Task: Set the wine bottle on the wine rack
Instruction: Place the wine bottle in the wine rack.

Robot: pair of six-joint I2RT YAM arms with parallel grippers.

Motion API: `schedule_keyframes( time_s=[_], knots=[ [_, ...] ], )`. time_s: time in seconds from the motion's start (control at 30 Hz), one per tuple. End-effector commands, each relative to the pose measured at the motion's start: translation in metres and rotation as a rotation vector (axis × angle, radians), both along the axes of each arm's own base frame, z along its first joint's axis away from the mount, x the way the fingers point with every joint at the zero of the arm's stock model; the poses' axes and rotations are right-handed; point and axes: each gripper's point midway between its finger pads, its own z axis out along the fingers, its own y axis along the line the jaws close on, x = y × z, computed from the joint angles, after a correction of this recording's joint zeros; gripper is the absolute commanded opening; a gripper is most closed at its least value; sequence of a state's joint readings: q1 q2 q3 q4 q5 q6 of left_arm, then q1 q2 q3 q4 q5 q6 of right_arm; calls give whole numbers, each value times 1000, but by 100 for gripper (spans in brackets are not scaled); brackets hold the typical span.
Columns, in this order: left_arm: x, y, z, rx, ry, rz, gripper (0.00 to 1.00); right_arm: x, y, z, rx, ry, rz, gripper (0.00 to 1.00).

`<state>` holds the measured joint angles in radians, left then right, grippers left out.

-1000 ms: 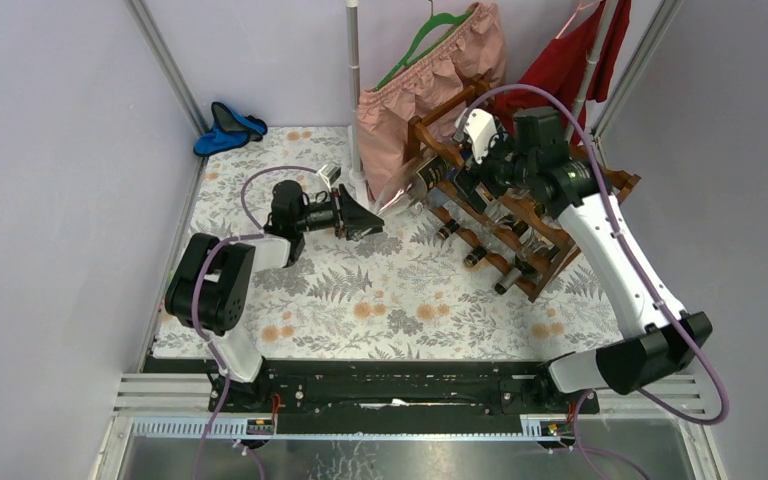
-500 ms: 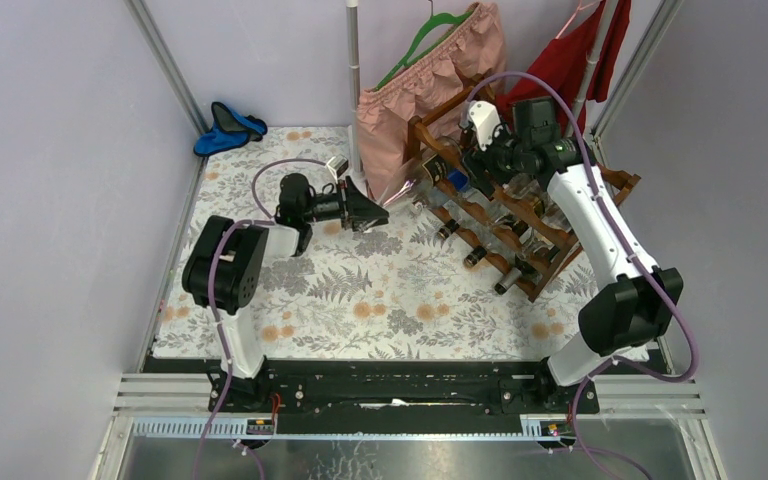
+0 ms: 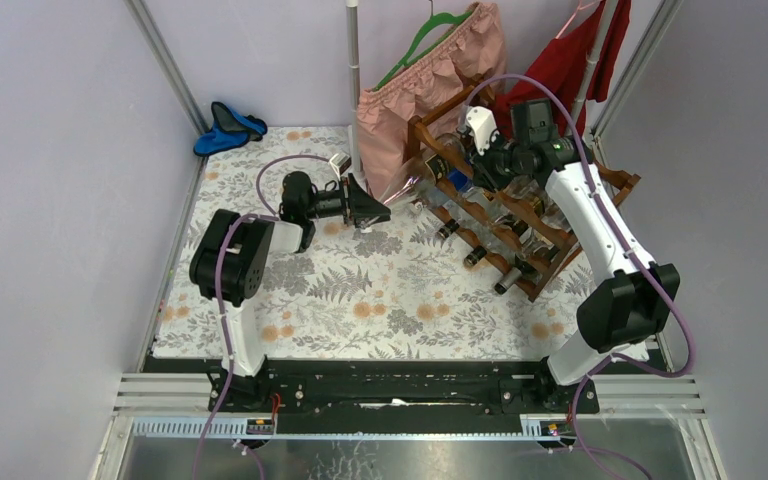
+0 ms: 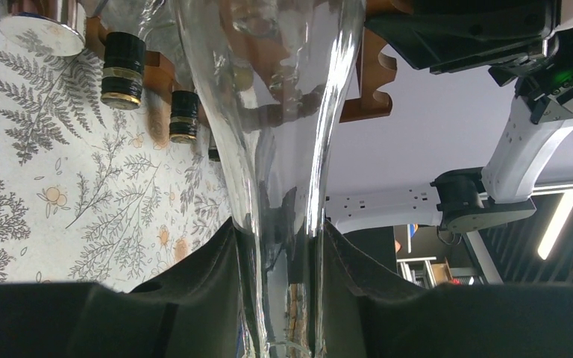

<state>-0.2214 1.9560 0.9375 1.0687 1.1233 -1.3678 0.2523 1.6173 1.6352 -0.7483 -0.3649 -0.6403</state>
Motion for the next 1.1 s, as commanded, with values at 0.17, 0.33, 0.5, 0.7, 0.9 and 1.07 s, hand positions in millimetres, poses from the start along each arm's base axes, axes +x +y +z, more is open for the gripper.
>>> schedule_keyframes(
  time_s=[0.17,0.33,0.5,0.7,0.9,1.07],
  knots=[
    [-8,-4,69,-98,-403,-6,0,-23,21,34,104,-3,141,0],
    [-13,-9,65,-99,-395,-2,0,-35,24,43,134,3,163,0],
    [-18,-16,69,-111,-400,22,0,-43,27,49,157,10,179,0],
    [-23,-29,70,-113,-393,71,0,-54,31,55,189,22,203,0],
    [-16,-38,69,-105,-388,81,0,-56,32,59,195,23,211,0],
    [-4,-45,67,-104,-379,46,0,-58,33,60,200,25,223,0]
  ],
)
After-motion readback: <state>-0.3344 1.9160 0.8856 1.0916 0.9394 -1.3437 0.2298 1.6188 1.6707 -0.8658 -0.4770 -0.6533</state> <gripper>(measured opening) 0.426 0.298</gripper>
